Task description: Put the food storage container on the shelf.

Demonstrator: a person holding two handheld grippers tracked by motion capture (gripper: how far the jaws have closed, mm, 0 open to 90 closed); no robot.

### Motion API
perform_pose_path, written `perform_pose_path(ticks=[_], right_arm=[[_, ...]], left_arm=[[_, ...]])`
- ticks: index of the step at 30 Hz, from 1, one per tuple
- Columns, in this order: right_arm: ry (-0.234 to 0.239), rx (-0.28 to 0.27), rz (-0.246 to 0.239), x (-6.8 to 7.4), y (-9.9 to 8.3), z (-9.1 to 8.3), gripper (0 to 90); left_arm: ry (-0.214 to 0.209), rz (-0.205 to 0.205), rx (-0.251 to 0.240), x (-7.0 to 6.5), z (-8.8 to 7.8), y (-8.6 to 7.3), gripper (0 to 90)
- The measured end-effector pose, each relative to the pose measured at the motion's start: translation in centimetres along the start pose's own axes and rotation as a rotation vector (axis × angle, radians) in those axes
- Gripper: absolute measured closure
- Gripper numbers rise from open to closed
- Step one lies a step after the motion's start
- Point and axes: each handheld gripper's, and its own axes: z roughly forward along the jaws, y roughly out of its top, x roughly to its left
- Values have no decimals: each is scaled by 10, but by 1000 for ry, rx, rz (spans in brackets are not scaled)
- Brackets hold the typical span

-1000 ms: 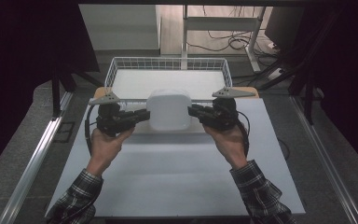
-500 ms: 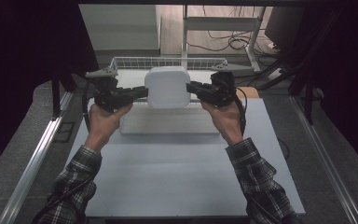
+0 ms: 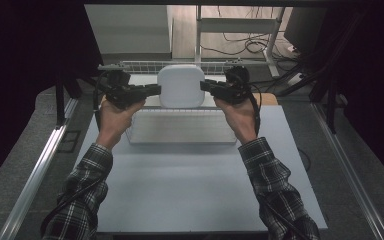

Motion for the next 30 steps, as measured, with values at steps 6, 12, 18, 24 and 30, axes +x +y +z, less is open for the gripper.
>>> perform_pose_path(ticks=[6, 12, 18, 24, 30], right_arm=[[-2, 18, 10, 0, 1, 7, 764], [-9, 22, 11, -3, 2, 16, 729], [-18, 22, 8, -3, 5, 21, 669], [-53, 33, -4, -3, 7, 29, 616], [-51, 31, 21, -10, 4, 36, 559]], left_arm=[[24, -12, 10, 5, 4, 1, 783], [17, -41, 0, 11, 8, 2, 728], [16, -49, -9, 13, 12, 6, 652], [51, -47, 10, 15, 22, 8, 609], [60, -58, 18, 18, 30, 6, 585]])
